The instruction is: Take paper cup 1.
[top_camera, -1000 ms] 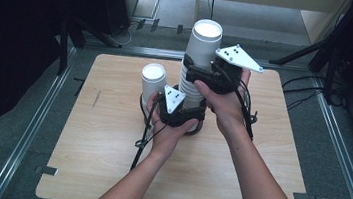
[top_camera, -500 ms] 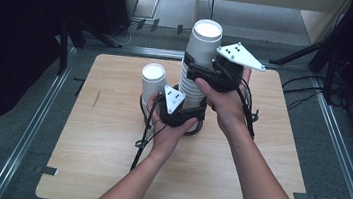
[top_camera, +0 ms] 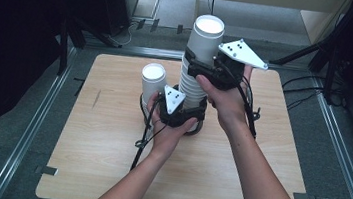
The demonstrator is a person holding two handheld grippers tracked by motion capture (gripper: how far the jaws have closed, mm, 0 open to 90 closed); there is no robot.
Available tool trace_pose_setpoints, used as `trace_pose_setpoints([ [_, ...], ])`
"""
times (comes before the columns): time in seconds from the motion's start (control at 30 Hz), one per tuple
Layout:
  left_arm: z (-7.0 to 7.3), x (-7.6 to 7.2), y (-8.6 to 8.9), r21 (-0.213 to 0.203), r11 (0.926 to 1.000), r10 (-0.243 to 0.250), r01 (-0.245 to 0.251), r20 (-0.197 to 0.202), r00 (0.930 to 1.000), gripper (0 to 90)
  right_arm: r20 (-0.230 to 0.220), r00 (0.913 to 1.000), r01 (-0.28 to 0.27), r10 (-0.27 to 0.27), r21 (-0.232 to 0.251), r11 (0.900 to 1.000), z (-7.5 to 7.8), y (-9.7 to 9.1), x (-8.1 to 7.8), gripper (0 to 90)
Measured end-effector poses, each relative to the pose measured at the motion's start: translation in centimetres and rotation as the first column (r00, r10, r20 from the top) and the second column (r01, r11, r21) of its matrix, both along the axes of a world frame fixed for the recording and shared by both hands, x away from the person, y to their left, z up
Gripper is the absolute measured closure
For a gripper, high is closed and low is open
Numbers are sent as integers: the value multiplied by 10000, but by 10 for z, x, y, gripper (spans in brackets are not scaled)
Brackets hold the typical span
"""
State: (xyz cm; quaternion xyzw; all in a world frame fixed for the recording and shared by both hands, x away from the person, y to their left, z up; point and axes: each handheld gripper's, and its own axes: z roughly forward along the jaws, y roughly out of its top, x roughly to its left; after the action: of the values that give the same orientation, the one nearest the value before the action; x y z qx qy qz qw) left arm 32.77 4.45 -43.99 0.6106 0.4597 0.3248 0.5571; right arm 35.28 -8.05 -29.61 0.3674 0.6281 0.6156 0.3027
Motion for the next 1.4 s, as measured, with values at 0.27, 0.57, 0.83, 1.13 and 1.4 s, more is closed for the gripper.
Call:
trace_pose_setpoints([
  [0.27,0,0,0,6,10000,6,-6,1,10000,57,329,9994,142,-144,66,9999,7,0,-3,169],
  [0.57,0,0,0,-8,10000,8,-8,12,10000,58,577,9981,216,-236,350,9992,15,1,-6,180],
  [0.83,0,0,0,-5,10000,5,-5,27,10000,58,793,9961,336,-380,561,9979,23,-2,-9,185],
  [1.13,0,0,0,31,10000,23,-23,1,10000,59,1445,9877,466,-606,980,9941,32,-9,-16,189],
  [1.4,0,1,0,30,10000,47,-47,29,10000,60,1560,9862,348,-557,1333,9905,44,-14,-27,193],
])
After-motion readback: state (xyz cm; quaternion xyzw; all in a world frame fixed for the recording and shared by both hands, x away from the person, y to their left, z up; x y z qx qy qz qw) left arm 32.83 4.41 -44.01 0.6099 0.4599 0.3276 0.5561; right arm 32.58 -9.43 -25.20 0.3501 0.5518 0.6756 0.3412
